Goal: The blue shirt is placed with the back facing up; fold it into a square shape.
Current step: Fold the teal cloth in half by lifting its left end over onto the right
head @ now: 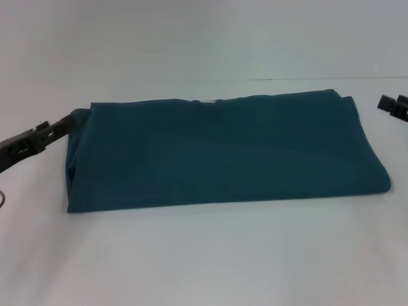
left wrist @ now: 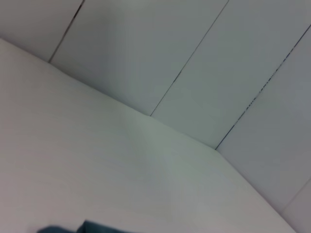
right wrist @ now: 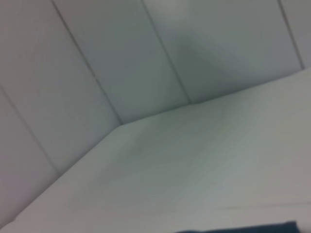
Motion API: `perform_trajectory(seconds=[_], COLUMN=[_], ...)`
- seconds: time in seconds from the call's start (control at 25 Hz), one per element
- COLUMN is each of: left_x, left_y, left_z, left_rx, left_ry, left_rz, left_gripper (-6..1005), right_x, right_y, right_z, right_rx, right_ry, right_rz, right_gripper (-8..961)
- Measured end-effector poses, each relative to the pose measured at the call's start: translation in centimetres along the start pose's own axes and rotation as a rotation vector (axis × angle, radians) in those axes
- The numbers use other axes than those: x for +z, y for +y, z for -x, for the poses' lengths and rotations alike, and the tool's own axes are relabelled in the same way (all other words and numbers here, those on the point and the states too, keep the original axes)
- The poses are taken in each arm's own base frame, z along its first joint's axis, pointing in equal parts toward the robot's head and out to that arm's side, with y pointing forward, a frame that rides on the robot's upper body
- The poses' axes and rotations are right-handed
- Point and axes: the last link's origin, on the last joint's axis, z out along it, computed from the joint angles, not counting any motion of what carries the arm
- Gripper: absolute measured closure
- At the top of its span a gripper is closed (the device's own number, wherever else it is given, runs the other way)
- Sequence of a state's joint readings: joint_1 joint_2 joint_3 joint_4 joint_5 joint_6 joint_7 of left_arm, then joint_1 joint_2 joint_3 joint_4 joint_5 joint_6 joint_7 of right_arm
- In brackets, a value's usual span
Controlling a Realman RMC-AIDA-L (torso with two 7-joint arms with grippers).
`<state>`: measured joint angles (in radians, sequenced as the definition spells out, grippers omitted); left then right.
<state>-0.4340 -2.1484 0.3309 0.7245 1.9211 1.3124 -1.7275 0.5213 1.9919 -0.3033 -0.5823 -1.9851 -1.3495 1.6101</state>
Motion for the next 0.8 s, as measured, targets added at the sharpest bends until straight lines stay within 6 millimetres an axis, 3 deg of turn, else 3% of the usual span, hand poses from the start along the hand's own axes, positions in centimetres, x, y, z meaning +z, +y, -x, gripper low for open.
perform_trajectory(seconds=[0.4, 0.8], left_x=[-3.6, -3.6], left_y=[-1.1, -1.2], left_z=[2.3, 4.8], left_rx=[0.034, 0.104], left_ry=[-0.107, -0.276], left_rz=[-0.044, -0.052], left_gripper=[158, 158], right_x=[-2.1, -2.7], right_y=[0.0, -0.2], right_z=[-0.8, -0.5], right_rx=[0.098, 0.134], right_ry=[0.099, 0.108], right_rz=[0.035, 0.011], right_gripper=[292, 297])
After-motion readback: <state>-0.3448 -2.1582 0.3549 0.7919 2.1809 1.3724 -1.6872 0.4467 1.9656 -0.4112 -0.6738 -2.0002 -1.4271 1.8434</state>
